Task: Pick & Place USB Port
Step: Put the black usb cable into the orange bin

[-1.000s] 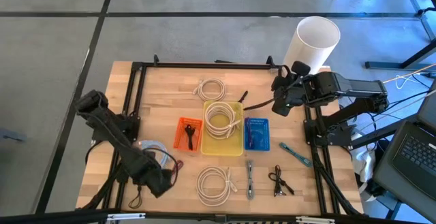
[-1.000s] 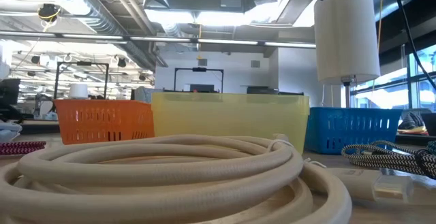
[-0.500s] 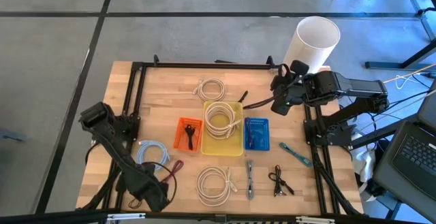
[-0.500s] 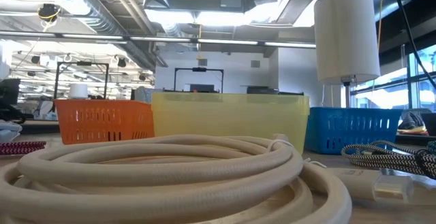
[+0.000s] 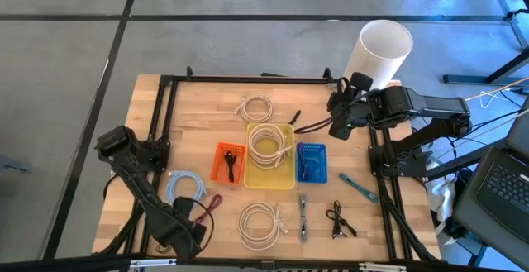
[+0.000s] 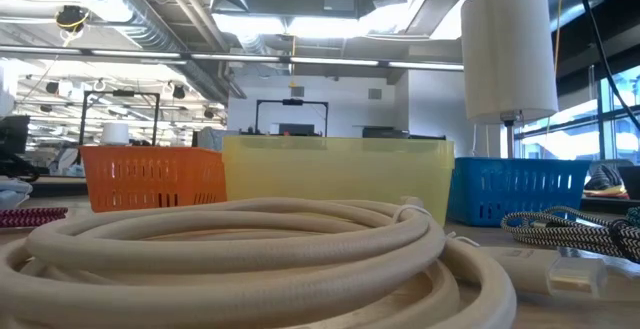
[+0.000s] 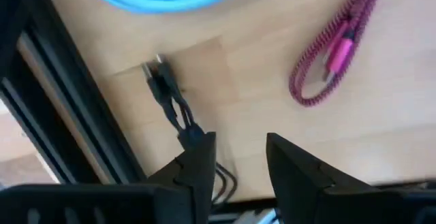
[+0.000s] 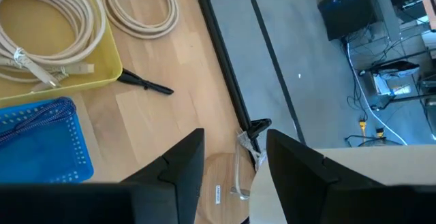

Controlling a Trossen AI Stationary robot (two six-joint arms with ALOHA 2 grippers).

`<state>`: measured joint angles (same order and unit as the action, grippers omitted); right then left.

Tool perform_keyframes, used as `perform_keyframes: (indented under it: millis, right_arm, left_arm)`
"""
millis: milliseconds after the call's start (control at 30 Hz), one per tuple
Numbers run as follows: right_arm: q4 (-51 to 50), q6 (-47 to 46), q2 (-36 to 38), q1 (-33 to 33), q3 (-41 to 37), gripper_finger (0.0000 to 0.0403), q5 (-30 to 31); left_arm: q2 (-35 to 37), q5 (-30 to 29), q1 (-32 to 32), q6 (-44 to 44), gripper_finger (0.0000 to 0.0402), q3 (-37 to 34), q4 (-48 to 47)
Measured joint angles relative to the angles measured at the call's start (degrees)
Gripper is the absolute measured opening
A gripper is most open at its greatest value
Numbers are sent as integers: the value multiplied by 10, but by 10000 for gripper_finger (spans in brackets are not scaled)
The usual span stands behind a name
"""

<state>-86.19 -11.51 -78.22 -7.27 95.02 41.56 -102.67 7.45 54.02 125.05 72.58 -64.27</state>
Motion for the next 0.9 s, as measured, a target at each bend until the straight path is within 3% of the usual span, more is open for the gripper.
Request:
perform_keyframes:
  millis: [333, 600, 900]
  right_arm:
    - [1, -47, 0, 0, 0, 161, 0]
    - [12, -46, 0, 0, 0, 161, 0]
    - [27, -46, 0, 0, 0, 161, -2]
  left_arm:
    - [-1, 103, 30, 88, 132, 0, -34]
    - [-46, 107, 37, 84, 162, 0, 10]
    - [-107, 107, 36, 87, 160, 1, 92]
